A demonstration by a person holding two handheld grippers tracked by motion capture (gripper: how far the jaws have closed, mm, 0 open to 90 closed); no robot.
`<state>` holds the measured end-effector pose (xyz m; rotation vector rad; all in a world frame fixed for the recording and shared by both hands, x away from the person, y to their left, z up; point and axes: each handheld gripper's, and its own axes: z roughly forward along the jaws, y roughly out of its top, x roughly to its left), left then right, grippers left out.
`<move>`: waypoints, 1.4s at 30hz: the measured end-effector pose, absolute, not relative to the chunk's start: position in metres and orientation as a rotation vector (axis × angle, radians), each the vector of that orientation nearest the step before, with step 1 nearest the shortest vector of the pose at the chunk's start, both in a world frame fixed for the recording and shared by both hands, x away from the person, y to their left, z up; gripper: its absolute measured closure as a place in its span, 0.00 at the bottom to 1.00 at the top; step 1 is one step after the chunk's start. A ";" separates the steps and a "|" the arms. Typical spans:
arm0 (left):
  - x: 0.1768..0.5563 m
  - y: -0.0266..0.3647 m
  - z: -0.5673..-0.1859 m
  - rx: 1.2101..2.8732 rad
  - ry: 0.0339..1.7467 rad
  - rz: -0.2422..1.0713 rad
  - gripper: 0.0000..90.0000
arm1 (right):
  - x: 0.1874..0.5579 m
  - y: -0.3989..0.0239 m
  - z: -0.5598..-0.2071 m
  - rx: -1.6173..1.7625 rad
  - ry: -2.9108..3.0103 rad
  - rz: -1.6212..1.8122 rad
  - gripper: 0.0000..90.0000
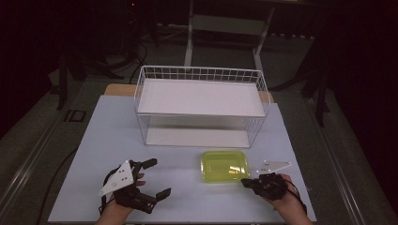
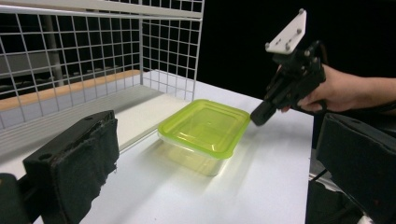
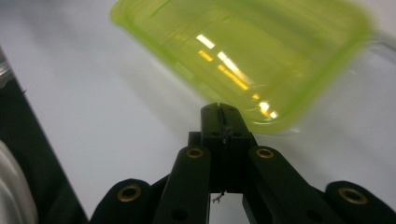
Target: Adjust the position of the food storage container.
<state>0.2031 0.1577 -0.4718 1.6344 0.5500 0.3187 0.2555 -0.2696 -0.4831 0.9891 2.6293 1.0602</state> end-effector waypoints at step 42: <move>0.206 0.156 -0.477 1.651 0.568 0.279 0.00 | 0.299 -0.238 -0.490 1.068 2.593 1.024 1.00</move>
